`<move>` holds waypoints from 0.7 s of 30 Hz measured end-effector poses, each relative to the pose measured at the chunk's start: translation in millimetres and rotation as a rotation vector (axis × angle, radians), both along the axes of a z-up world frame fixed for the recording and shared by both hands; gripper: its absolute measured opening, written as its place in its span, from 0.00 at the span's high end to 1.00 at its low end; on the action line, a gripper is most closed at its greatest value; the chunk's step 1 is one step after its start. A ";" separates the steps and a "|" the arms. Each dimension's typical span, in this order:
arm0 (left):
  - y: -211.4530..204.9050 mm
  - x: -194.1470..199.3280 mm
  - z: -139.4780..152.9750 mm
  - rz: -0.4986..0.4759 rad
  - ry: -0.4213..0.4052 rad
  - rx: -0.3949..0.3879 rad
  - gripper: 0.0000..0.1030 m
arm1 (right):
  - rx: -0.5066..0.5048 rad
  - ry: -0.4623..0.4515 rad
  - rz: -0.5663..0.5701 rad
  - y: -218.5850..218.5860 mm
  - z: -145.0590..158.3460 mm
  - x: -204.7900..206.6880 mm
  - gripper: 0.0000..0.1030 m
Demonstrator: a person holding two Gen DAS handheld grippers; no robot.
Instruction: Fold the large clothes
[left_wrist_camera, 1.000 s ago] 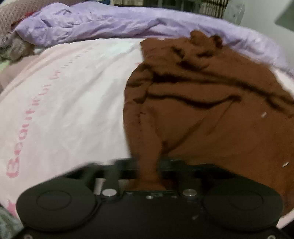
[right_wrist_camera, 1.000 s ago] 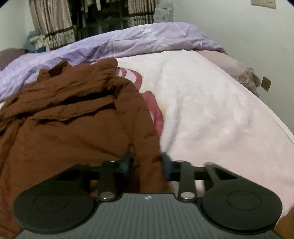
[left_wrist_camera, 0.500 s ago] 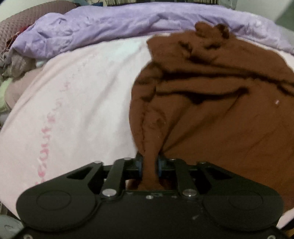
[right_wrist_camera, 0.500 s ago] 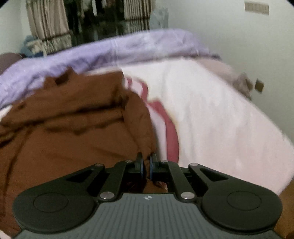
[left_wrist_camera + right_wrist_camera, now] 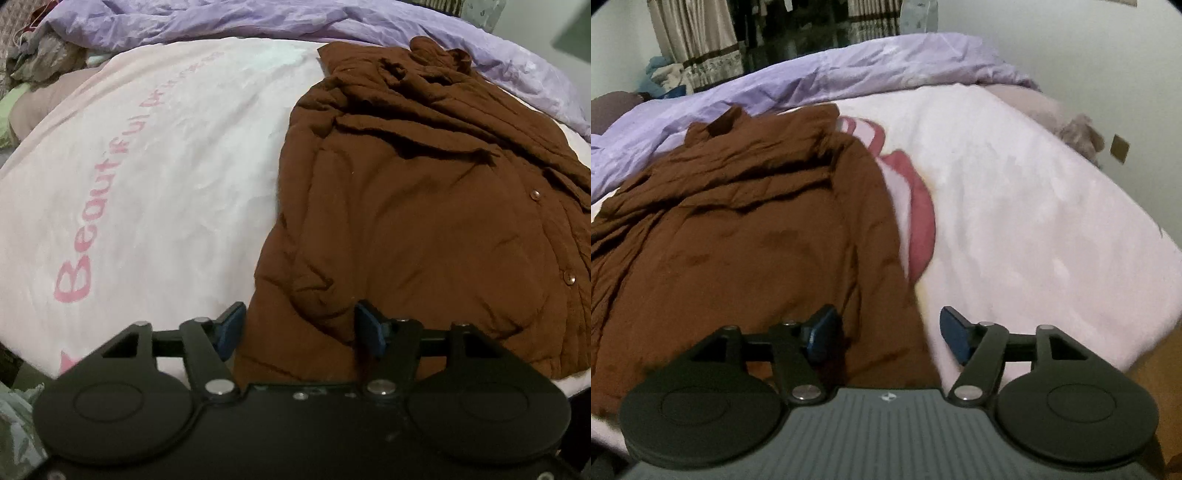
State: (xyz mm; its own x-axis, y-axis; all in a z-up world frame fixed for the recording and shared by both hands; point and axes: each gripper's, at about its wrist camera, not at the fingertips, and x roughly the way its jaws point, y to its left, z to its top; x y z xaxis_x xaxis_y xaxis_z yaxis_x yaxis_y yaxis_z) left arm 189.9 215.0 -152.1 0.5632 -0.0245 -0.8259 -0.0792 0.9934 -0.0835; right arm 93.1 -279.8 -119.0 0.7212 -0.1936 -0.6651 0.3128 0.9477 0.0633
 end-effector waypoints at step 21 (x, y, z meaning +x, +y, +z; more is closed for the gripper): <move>1.1 0.0 -2.9 0.047 0.000 0.008 0.20 | 0.003 0.061 0.019 3.6 -5.0 1.1 0.30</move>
